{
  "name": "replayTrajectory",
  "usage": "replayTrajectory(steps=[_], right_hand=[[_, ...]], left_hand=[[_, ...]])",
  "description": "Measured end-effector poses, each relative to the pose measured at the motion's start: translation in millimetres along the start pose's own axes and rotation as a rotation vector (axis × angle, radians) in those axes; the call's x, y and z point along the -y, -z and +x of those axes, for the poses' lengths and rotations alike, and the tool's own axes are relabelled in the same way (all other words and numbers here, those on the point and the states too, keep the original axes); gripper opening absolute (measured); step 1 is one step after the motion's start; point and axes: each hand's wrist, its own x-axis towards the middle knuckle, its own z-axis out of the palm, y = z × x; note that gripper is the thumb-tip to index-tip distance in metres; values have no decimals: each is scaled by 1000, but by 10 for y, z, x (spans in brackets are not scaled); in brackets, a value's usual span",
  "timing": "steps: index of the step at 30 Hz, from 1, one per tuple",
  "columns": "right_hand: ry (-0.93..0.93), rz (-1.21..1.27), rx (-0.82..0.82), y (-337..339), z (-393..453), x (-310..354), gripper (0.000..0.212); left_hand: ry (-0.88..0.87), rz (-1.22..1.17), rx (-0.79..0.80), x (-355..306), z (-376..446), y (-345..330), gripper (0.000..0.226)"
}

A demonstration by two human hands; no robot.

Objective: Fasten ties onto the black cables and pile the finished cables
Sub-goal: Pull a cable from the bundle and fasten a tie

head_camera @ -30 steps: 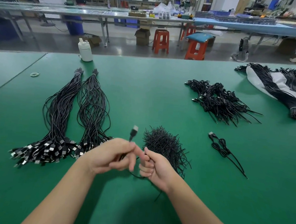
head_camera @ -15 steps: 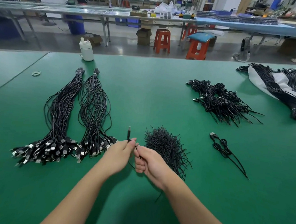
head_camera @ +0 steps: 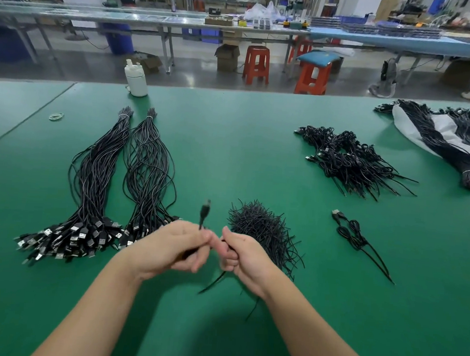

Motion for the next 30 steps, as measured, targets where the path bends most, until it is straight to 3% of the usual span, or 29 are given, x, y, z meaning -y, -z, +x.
replayTrajectory(steps=[3,6,8,11,14,18,24,27,30], right_hand=[[-2,-62,13,28,4,135,42],[21,-164,46,-58,-20,200,36],[38,-266,57,-125,-65,209,35],[69,-514,101,-195,-123,222,35],[78,-743,133,-238,-138,202,32],[21,-735,134,-269,-137,153,26],[-54,-724,6,-197,-89,104,43],[38,-652,-16,-141,-80,84,24],[116,-563,8,-122,-119,131,53]], left_hand=[[226,451,27,58,-34,-15,38],[298,676,-243,202,80,-71,37],[226,442,-413,303,145,-73,36],[43,-210,-612,358,203,-105,38],[-44,-542,-657,353,244,-157,41],[-31,-598,-614,276,255,-264,40],[-142,-666,-642,186,294,-317,31],[-118,-671,-602,161,287,-326,27],[-97,-656,-556,157,287,-366,27]])
